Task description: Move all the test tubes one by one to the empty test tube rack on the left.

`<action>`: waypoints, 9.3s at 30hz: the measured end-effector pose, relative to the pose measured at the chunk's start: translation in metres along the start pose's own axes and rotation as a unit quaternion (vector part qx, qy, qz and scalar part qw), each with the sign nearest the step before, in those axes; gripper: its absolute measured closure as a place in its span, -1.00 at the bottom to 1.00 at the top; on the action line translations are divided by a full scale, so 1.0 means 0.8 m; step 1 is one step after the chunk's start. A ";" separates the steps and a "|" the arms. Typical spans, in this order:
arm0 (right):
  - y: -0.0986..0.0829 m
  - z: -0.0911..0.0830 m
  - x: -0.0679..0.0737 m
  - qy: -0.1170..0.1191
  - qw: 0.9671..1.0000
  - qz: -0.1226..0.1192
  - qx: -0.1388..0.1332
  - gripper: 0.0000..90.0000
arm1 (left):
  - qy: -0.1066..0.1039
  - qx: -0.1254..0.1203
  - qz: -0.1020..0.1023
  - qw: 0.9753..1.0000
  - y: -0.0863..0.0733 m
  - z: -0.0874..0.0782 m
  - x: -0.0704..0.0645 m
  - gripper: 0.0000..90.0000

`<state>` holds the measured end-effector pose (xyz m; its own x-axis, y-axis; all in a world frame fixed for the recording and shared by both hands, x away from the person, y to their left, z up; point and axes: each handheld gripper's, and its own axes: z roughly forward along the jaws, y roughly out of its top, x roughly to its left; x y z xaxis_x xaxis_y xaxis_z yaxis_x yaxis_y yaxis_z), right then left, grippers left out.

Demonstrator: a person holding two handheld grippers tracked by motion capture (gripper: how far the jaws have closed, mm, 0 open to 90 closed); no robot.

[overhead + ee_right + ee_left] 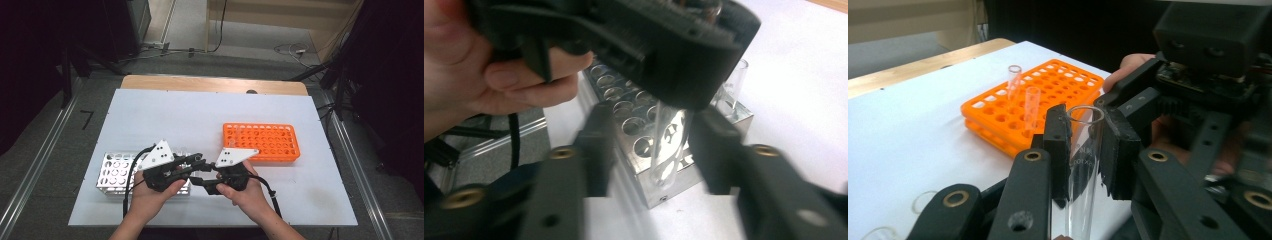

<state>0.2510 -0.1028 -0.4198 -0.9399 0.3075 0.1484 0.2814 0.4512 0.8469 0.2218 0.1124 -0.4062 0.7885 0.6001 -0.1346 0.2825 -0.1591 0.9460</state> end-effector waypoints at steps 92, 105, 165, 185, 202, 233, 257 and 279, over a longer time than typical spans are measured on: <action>-0.101 -0.173 -0.082 -0.169 0.981 0.075 -0.050 -1.00 | 0.179 0.091 -0.001 0.980 -0.020 -0.028 0.059 0.65; -0.101 -0.170 -0.082 -0.168 0.982 0.073 -0.047 -1.00 | 0.181 0.105 -0.010 0.978 -0.029 -0.024 0.065 0.67; -0.060 -0.015 -0.133 -0.196 0.976 0.090 0.026 0.42 | 0.082 0.000 -0.049 0.995 -0.021 -0.041 0.056 -1.00; -0.046 -0.047 -0.117 -0.204 0.976 0.061 -0.031 0.64 | 0.076 0.002 -0.042 0.996 -0.017 -0.036 0.049 -1.00; -0.039 -0.099 -0.062 -0.145 0.988 0.042 -0.042 0.64 | 0.048 0.001 -0.033 0.998 -0.011 -0.022 0.030 -1.00; -0.037 -0.054 0.005 -0.058 0.998 -0.011 0.004 0.64 | -0.070 0.006 0.005 0.997 -0.003 0.021 -0.031 0.15; -0.033 -0.047 0.013 -0.037 0.999 -0.007 0.012 0.63 | -0.080 0.014 0.022 0.996 -0.006 0.030 -0.040 0.66; -0.038 -0.054 0.006 -0.042 0.999 -0.004 -0.012 -0.26 | -0.057 0.001 0.017 0.998 -0.003 0.018 -0.028 0.68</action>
<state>0.2293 -0.1510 -0.4227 -0.9225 0.3732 0.0990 0.2678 0.4337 0.8604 0.2115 0.0882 -0.4095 0.8548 0.5011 -0.1346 0.2548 -0.1794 0.9502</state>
